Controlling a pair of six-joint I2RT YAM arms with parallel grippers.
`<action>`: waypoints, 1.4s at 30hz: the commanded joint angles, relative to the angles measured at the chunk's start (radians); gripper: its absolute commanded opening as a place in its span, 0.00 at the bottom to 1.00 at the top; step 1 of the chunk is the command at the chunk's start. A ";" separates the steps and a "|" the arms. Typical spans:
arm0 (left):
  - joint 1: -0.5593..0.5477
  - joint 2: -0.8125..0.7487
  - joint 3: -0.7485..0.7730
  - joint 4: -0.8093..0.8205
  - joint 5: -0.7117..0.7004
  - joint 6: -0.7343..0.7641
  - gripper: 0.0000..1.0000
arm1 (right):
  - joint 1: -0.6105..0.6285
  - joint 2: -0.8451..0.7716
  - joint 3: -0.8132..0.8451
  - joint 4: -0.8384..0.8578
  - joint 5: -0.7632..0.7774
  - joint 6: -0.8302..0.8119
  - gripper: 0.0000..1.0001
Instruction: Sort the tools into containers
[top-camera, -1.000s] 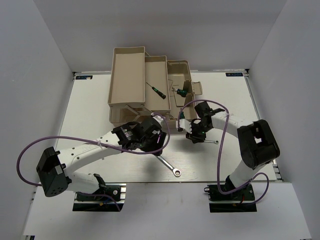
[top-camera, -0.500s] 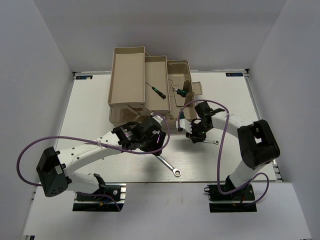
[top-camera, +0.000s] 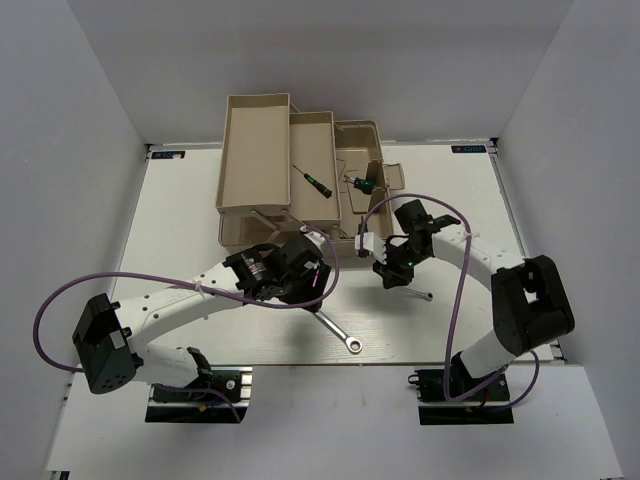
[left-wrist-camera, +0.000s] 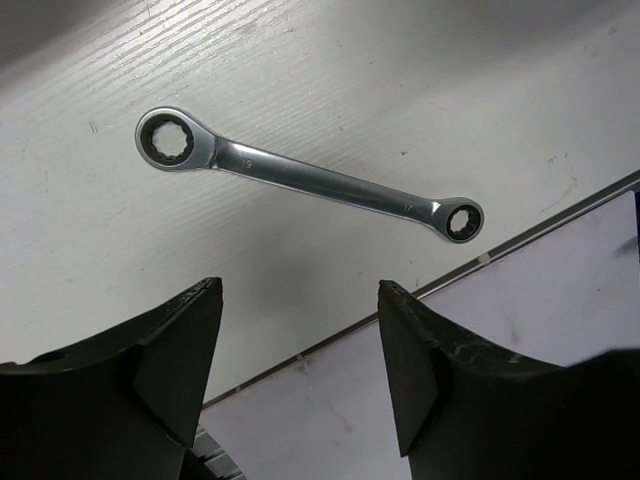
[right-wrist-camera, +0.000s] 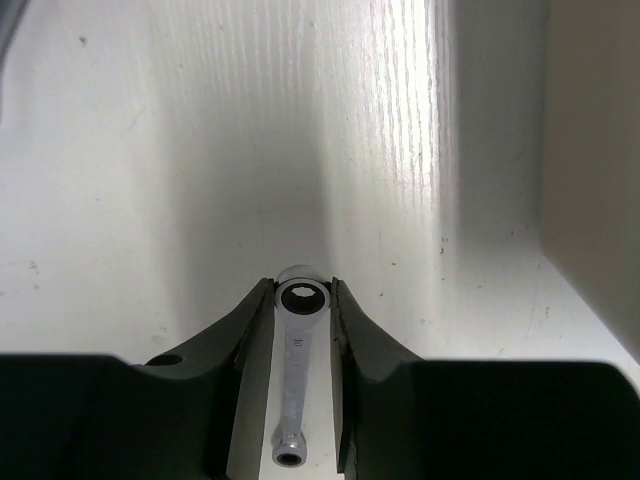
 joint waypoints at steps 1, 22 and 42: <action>-0.006 -0.032 0.023 -0.002 -0.017 -0.003 0.74 | -0.002 -0.042 0.037 -0.036 -0.056 0.048 0.00; -0.006 -0.032 0.023 -0.002 -0.028 0.006 0.74 | -0.017 -0.120 0.132 0.070 -0.193 0.378 0.00; 0.014 -0.250 0.020 -0.093 -0.154 -0.161 0.74 | -0.044 0.001 0.550 0.246 -0.521 0.981 0.00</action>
